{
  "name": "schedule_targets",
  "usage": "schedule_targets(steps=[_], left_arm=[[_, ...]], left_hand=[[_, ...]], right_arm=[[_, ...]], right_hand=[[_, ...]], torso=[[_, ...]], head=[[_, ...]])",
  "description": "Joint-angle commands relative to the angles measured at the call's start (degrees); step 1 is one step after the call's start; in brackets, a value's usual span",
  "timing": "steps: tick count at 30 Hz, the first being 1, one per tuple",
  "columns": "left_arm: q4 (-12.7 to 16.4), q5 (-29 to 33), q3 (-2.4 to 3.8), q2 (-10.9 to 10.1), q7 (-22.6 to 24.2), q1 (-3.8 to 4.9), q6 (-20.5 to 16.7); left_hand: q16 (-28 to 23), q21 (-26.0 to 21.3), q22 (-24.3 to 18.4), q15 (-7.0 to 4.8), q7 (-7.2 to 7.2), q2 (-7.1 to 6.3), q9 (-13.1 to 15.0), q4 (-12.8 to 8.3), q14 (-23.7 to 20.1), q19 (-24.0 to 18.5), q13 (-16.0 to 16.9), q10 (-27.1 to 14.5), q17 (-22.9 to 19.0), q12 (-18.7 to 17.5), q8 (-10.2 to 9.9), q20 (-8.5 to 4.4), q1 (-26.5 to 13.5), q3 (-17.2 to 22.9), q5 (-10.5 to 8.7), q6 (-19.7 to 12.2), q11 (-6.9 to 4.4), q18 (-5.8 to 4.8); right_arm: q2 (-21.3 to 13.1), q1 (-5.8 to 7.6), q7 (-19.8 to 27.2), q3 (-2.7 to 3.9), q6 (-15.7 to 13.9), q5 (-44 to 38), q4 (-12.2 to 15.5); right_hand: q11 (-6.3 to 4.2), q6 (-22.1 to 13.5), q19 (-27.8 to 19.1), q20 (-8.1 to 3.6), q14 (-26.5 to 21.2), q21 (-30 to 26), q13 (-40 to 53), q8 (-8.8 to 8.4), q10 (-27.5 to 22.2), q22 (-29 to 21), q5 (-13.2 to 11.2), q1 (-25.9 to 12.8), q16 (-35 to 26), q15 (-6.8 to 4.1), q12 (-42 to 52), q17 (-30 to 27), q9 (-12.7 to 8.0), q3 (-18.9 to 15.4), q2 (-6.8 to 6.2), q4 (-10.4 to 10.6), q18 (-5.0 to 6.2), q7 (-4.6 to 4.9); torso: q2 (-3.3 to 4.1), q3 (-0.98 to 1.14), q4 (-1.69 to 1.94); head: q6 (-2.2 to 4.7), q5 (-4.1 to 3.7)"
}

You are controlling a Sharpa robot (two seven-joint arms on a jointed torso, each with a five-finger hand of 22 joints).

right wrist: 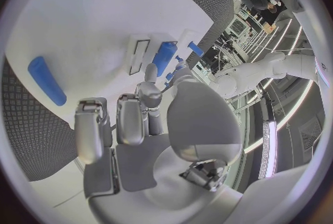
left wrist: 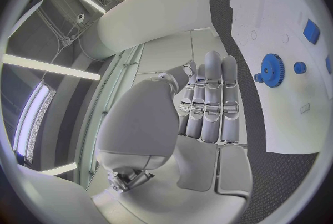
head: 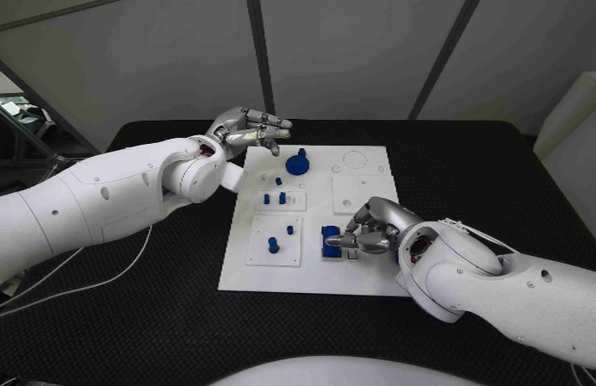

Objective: Assemble the parts on the task board

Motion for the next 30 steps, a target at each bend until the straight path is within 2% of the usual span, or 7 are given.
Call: schedule_targets(steps=[1, 6, 9, 13, 18, 24, 30], left_arm=[[0.13, 0.23, 0.04, -0.04, 0.09, 0.08, 0.5], [0.16, 0.23, 0.03, -0.07, 0.08, 0.08, 0.47], [0.22, 0.23, 0.03, -0.18, 0.1, 0.08, 0.43], [0.22, 0.23, 0.03, -0.35, 0.13, 0.07, 0.39], [0.23, 0.23, 0.02, -0.56, 0.15, 0.05, 0.35], [0.31, 0.23, 0.0, -0.59, 0.14, 0.02, 0.28], [0.48, 0.23, 0.0, -0.61, 0.18, 0.01, 0.27]], left_hand=[[-0.34, -0.27, -0.08, 0.2, 0.28, 0.36, -0.08, 0.01, -0.12, -0.3, -0.09, -0.06, -0.08, 0.36, -0.36, 0.2, -0.03, -0.31, -0.33, 0.18, 0.2, -0.71], [-0.34, -0.27, -0.08, 0.2, 0.28, 0.36, -0.08, 0.01, -0.12, -0.3, -0.09, -0.06, -0.08, 0.36, -0.36, 0.2, -0.03, -0.31, -0.33, 0.18, 0.2, -0.71], [-0.34, -0.27, -0.08, 0.2, 0.28, 0.36, -0.08, 0.01, -0.12, -0.3, -0.09, -0.06, -0.08, 0.36, -0.36, 0.2, -0.03, -0.31, -0.33, 0.18, 0.2, -0.71], [-0.34, -0.27, -0.08, 0.2, 0.28, 0.36, -0.08, 0.01, -0.12, -0.3, -0.09, -0.06, -0.08, 0.36, -0.36, 0.2, -0.03, -0.31, -0.33, 0.18, 0.2, -0.71], [-0.34, -0.27, -0.08, 0.2, 0.28, 0.36, -0.08, 0.01, -0.12, -0.3, -0.09, -0.06, -0.08, 0.36, -0.36, 0.2, -0.03, -0.31, -0.33, 0.18, 0.2, -0.71], [-0.34, -0.27, -0.08, 0.2, 0.28, 0.36, -0.08, 0.01, -0.12, -0.3, -0.09, -0.06, -0.08, 0.36, -0.36, 0.2, -0.03, -0.31, -0.33, 0.18, 0.2, -0.71], [-0.34, -0.27, -0.08, 0.2, 0.28, 0.36, -0.08, 0.01, -0.12, -0.3, -0.09, -0.06, -0.08, 0.36, -0.36, 0.2, -0.03, -0.31, -0.33, 0.18, 0.2, -0.71]], right_arm=[[-0.39, 0.08, 1.7, 0.01, 0.06, -1.09, 0.62], [-1.56, 0.08, 2.22, -0.01, -0.25, -1.72, 1.03], [-3.39, 0.08, 4.33, -0.02, -1.67, -0.23, 1.63], [-6.67, 0.09, 8.07, 0.0, -3.61, 3.95, 3.14], [-10.91, 0.11, 11.06, 0.84, -4.11, 7.44, 5.03], [-15.53, 0.12, 10.09, 1.32, -1.04, 6.3, 5.42], [-16.61, 0.07, 6.91, 1.39, 2.32, 0.97, 4.51]], right_hand=[[-0.27, 0.05, 5.94, -0.3, 2.14, 0.18, -0.07, -0.38, -0.12, 15.1, 1.41, 3.41, -0.16, -0.17, -0.35, 0.07, 0.36, 0.45, 0.38, -2.08, -0.86, 0.06], [-0.28, -0.03, 5.94, -0.31, 2.1, 0.18, -0.4, -0.74, -0.25, 15.1, 3.27, 5.99, -0.26, -0.15, -0.95, -0.07, 0.77, 0.29, 1.15, -4.22, -0.86, 0.07], [0.06, -1.19, 5.81, -0.15, 1.96, -0.06, -2.33, -1.82, -1.19, 14.91, 6.1, 4.95, -0.58, 0.09, -3.53, -0.61, 0.58, -0.69, 1.81, -3.91, -0.79, 0.53], [0.88, -4.18, 5.54, 0.33, 1.9, -0.54, -3.25, -4.55, -1.58, 14.54, 8.97, 4.7, -0.82, 0.69, -4.84, -0.96, -0.77, -1.62, 2.68, -3.75, -0.66, 1.59], [1.09, -4.44, 5.37, 0.55, 1.84, -0.86, -4.09, -5.22, -1.91, 14.3, 9.29, 4.76, -0.98, 0.89, -5.94, -1.23, -1.33, -1.99, 3.04, -3.82, -0.56, 1.81], [1.33, -4.97, 5.4, 0.84, 1.84, -0.8, -5.09, -6.08, -2.09, 14.35, 11.13, 6.2, -1.12, 1.12, -7.32, -1.36, -3.36, -2.27, 4.4, -4.63, -0.58, 2.13], [1.35, -4.58, 5.51, 0.94, 1.88, -0.61, -5.42, -5.96, -1.91, 14.51, 12.16, 6.66, -1.08, 1.17, -7.8, -1.23, -5.03, -2.81, 4.86, -4.92, -0.64, 2.12]], torso=[[0.0, -0.01, -0.02], [-0.04, -0.02, -0.02], [-0.04, -0.04, -0.01], [-0.06, 0.06, -0.05], [-0.04, 0.01, -0.14], [-0.06, -0.12, -0.17], [0.02, 0.11, -0.27]], head=[[-0.06, 0.03], [0.04, -0.08], [0.1, -0.14], [0.21, -0.29], [0.43, -0.75], [0.47, -1.76], [0.34, -2.8]])
